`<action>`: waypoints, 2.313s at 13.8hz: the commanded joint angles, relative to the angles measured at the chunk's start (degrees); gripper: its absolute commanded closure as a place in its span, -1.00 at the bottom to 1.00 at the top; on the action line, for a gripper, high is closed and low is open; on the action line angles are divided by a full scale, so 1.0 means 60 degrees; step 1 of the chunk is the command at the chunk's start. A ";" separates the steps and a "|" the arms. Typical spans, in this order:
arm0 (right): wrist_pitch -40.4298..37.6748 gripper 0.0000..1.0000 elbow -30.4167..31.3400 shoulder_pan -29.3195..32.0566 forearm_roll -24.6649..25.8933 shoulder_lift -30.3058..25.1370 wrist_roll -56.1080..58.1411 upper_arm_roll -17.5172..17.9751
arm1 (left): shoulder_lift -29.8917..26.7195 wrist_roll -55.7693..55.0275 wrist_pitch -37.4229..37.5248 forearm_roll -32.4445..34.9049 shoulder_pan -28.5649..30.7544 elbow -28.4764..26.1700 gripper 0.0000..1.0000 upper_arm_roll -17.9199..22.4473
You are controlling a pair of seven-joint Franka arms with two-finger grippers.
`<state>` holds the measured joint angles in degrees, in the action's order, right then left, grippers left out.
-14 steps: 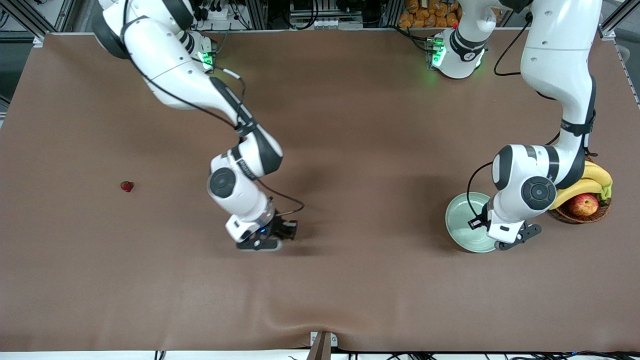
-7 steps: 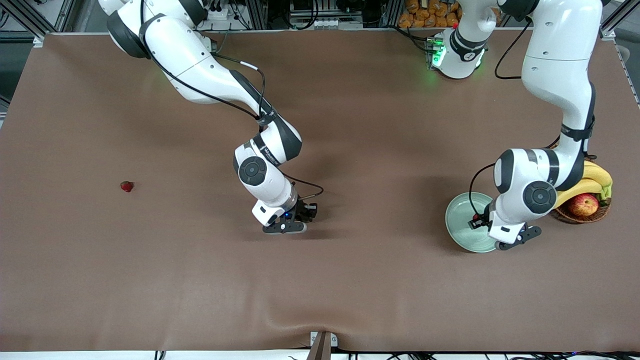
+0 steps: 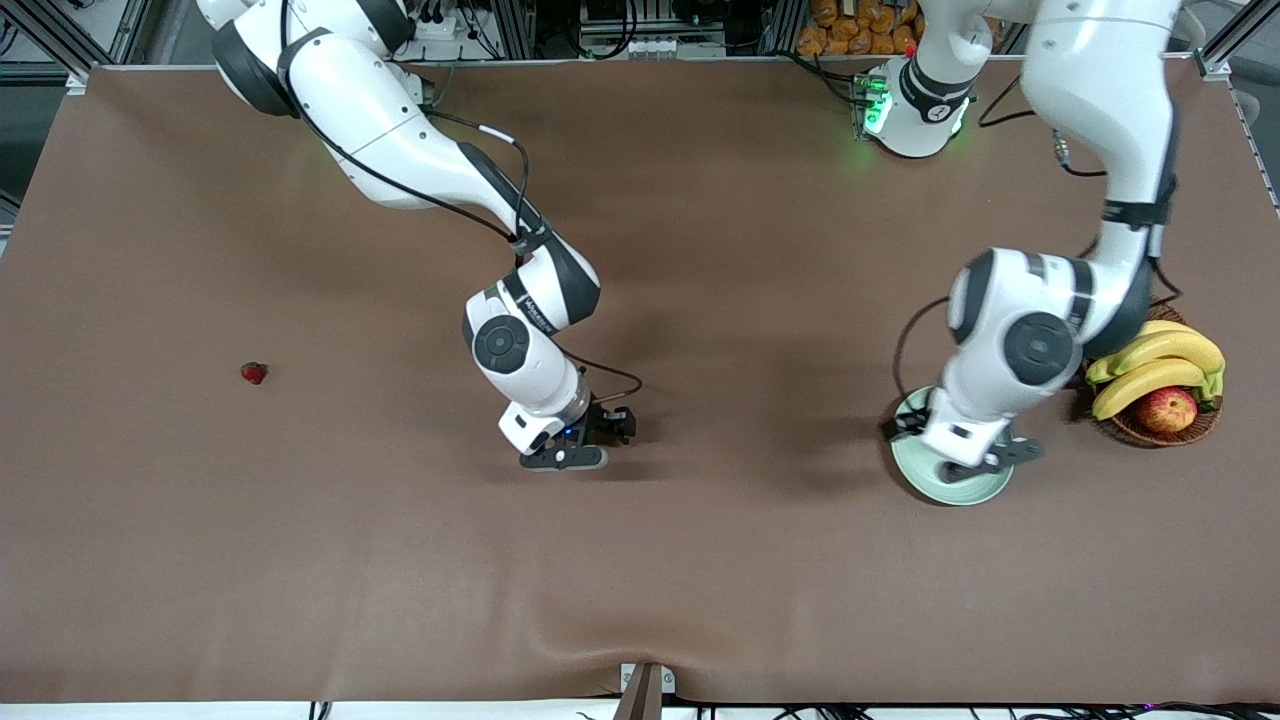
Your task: Collect all strawberries into plate
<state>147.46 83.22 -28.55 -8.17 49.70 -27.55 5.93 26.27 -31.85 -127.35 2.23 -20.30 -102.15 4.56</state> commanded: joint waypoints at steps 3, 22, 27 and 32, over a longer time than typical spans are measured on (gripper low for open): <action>-0.0418 -1.00 0.0105 0.0977 -0.0088 -0.1074 -0.0023 -0.0021 | 0.1037 -0.2082 0.0073 0.0039 -0.1827 0.1579 -1.00 0.0002; -0.4654 -1.00 0.1980 0.5124 0.0146 -0.2468 0.8894 -0.2276 | 0.5465 -0.3495 -0.4058 0.0185 -0.6138 0.4793 -1.00 0.1772; -0.4874 -1.00 0.2462 0.5330 0.0146 -0.2410 0.9820 -0.2717 | 0.5539 -0.3495 -0.4058 0.0200 -0.6344 0.4807 -1.00 0.1979; -0.4889 -1.00 0.3254 0.5447 0.0161 -0.2381 0.9806 -0.3023 | 0.5598 -0.3553 -0.4058 0.0200 -0.6358 0.4807 1.00 0.1964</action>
<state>117.91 100.81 2.83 -7.80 36.11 30.27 -11.71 58.58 -52.70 -151.54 2.24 -57.91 -74.98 15.45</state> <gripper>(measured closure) 0.000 0.410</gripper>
